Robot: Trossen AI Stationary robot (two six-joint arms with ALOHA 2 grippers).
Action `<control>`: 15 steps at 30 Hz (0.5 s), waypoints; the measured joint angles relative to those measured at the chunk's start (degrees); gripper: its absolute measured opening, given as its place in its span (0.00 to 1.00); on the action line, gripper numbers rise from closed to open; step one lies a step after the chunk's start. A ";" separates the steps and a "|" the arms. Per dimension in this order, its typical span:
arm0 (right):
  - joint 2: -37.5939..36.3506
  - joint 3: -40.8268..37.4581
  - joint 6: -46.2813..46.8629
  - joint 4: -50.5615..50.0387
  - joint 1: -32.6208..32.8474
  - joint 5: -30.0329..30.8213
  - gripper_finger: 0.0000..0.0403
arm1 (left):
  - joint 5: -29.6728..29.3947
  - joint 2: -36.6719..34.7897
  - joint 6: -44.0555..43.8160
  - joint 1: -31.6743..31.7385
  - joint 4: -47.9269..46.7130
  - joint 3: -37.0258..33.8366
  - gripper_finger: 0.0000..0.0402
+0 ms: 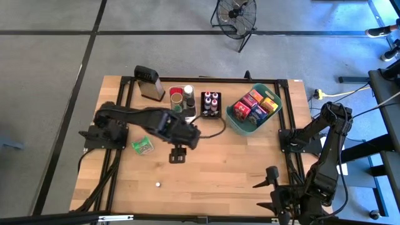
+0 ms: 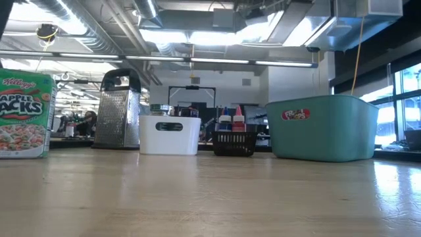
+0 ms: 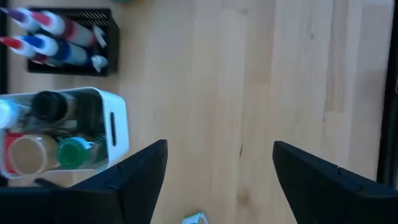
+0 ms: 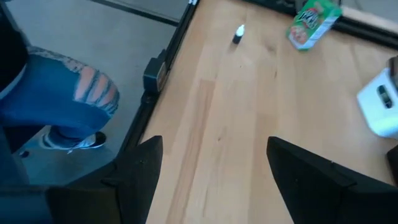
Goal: Pick & Place Kitchen Items
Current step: Put the green cereal box into the green bin
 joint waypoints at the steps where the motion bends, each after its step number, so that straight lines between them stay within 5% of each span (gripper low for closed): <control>1: 0.00 0.00 0.14 0.12 0.00 -0.60 0.72 | -1.24 -0.72 -0.65 -0.86 0.00 0.00 0.72; 15: 1.68 0.00 4.89 0.25 0.11 -1.81 0.72 | -5.67 -6.66 5.41 -6.53 0.02 -0.02 0.72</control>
